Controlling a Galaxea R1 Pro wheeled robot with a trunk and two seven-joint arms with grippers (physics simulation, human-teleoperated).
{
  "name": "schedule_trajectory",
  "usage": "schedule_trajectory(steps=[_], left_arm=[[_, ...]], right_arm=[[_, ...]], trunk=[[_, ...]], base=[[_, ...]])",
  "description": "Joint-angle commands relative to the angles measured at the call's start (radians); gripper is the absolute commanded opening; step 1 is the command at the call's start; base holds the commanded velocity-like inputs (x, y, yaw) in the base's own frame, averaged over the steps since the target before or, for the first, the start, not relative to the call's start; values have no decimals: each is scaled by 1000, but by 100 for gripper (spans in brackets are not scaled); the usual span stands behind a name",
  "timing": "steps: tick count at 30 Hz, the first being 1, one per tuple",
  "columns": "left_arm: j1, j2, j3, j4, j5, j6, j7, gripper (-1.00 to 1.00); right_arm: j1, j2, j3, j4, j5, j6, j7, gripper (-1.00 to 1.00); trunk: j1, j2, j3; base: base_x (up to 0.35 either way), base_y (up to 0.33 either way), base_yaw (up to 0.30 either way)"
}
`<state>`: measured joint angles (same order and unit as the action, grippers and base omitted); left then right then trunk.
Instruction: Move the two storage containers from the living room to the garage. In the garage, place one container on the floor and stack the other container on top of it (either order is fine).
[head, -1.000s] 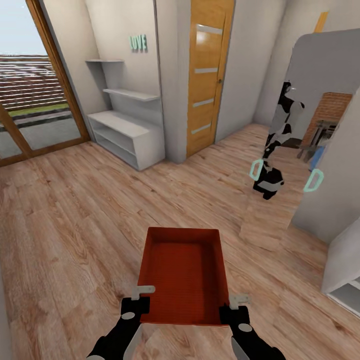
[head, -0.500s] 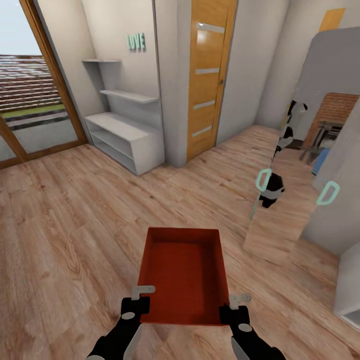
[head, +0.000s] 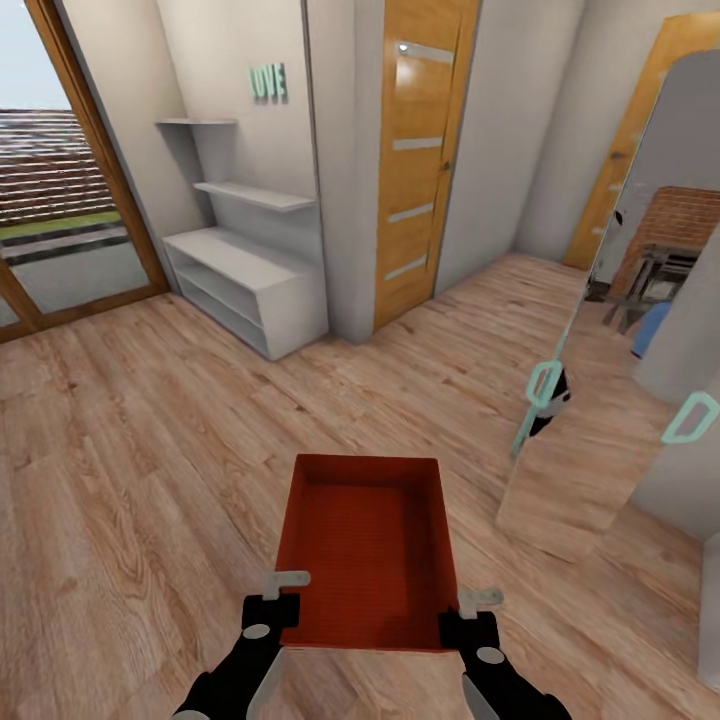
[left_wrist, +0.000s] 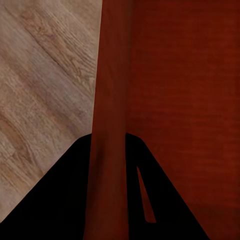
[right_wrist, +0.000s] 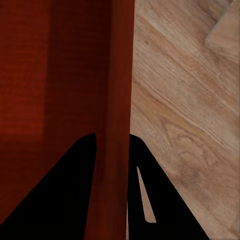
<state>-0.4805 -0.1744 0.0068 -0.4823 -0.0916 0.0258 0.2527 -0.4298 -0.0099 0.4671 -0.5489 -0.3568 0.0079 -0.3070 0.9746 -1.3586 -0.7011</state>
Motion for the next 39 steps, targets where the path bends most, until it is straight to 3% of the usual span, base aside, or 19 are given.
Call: schedule_trajectory(steps=[1,11,21,39], left_arm=[[0,0,-18,48,-11,4,-27,-100],[0,0,-18,48,-11,3,-27,-100],[0,0,-18,48,-11,3,-27,-100],[0,0,-18,48,-11,6,-27,-100]], right_arm=[[-3,-35,7,-5,3,1,-1,-100],[-3,-35,7,-4,3,1,-1,-100],[-3,-35,7,-4,3,1,-1,-100],[-3,-35,7,-4,4,1,-1,-100]], trunk=[[1,0,-1],[1,0,-1],[1,0,-1],[1,0,-1]], base=[[332,0,0],[292,0,0],[64,5,0],[288,131,0]])
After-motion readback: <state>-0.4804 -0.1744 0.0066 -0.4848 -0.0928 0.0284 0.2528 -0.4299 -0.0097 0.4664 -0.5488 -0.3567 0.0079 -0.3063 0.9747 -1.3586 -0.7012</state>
